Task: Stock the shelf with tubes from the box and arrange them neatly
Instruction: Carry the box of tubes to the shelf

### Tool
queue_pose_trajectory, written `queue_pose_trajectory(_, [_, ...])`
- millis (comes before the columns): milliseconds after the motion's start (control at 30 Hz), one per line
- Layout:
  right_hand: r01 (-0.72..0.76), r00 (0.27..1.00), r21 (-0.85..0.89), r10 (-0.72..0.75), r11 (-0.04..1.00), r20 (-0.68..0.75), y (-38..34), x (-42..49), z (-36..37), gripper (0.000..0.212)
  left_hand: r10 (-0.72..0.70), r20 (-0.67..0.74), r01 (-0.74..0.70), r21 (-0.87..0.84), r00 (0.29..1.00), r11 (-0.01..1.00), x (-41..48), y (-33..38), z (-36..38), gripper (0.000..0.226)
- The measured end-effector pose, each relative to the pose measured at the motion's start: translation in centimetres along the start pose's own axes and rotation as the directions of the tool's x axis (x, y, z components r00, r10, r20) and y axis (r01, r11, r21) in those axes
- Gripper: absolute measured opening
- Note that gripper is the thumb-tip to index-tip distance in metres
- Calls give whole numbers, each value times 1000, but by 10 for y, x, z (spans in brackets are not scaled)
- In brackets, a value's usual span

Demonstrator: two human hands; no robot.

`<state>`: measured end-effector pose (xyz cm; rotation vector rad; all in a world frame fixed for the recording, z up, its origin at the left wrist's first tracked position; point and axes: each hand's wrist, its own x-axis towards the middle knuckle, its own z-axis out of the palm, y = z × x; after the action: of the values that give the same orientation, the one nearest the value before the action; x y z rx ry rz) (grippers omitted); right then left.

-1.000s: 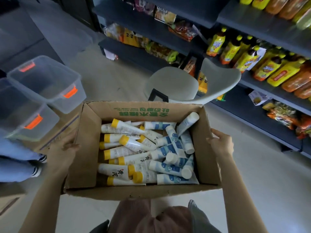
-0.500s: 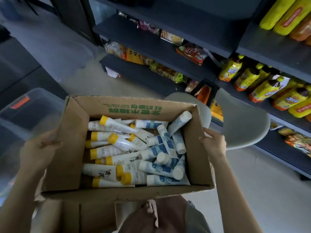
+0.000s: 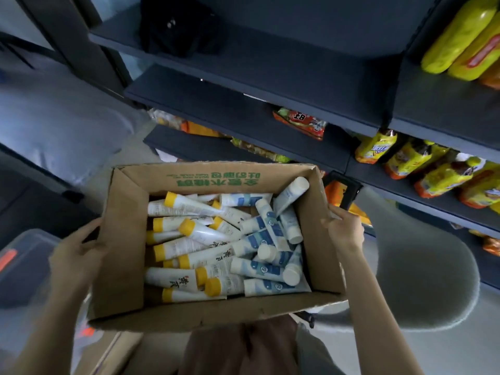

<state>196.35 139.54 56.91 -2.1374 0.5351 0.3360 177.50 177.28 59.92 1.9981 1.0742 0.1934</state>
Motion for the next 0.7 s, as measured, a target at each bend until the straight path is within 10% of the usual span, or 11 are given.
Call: queue_pose_trajectory(700, [-478,710,287,557,830,-431,71,83,-3,38,119,573,-227,122,811,966,204,110,261,56])
